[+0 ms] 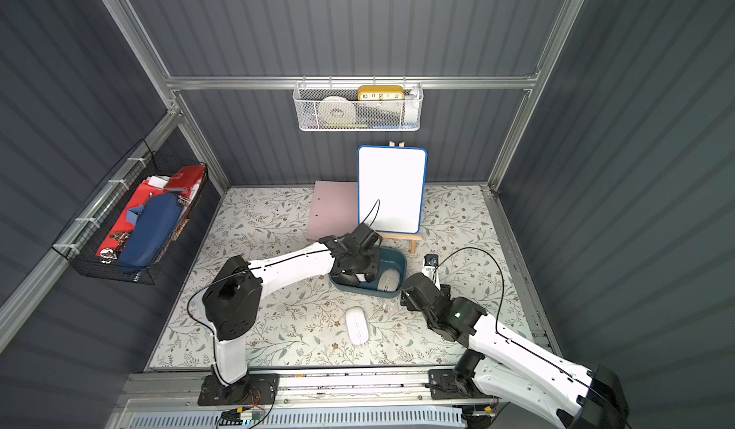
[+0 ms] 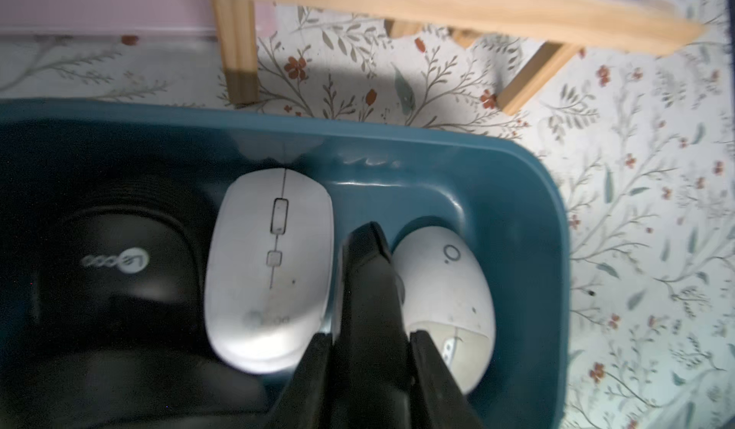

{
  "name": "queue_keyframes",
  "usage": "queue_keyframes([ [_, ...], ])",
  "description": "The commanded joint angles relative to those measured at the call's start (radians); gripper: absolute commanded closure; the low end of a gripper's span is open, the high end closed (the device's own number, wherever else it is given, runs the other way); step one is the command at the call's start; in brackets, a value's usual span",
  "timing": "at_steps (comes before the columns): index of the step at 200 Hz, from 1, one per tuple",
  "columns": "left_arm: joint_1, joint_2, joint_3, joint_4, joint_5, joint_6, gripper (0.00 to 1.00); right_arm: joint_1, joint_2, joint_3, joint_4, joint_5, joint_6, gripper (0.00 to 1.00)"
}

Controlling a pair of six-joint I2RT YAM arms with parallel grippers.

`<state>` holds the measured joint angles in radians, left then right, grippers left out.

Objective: Take out the mouse from the storage box
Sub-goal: Pick up the mouse from the storage box, then place the mouse at the center of the board.

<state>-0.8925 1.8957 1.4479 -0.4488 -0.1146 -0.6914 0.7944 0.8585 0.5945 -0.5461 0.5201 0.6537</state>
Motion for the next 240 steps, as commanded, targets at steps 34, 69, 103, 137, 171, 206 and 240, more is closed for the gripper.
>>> queue_keyframes([
  [34,-0.003,-0.315,-0.219,0.044,0.037,-0.065,0.73,-0.005,0.008,-0.005,0.009,-0.007,-0.001,0.13],
  [69,-0.004,-0.527,-0.411,0.044,0.057,-0.128,0.73,-0.007,0.029,-0.005,0.035,-0.018,-0.005,0.13],
  [103,-0.002,-0.722,-0.587,0.053,0.084,-0.229,0.7,-0.008,0.085,0.009,0.065,-0.045,-0.004,0.13],
  [137,0.003,-0.755,-0.689,0.061,0.124,-0.282,0.7,-0.009,0.134,0.043,0.057,-0.07,-0.01,0.13],
  [171,0.043,-0.762,-0.799,0.172,0.208,-0.335,0.7,-0.007,0.134,0.059,0.036,-0.086,-0.007,0.13],
  [206,0.089,-0.783,-0.895,0.228,0.244,-0.359,0.69,-0.008,0.108,0.048,0.035,-0.088,0.003,0.13],
  [240,0.151,-0.759,-0.976,0.343,0.32,-0.362,0.7,-0.009,0.113,0.043,0.052,-0.09,-0.003,0.13],
])
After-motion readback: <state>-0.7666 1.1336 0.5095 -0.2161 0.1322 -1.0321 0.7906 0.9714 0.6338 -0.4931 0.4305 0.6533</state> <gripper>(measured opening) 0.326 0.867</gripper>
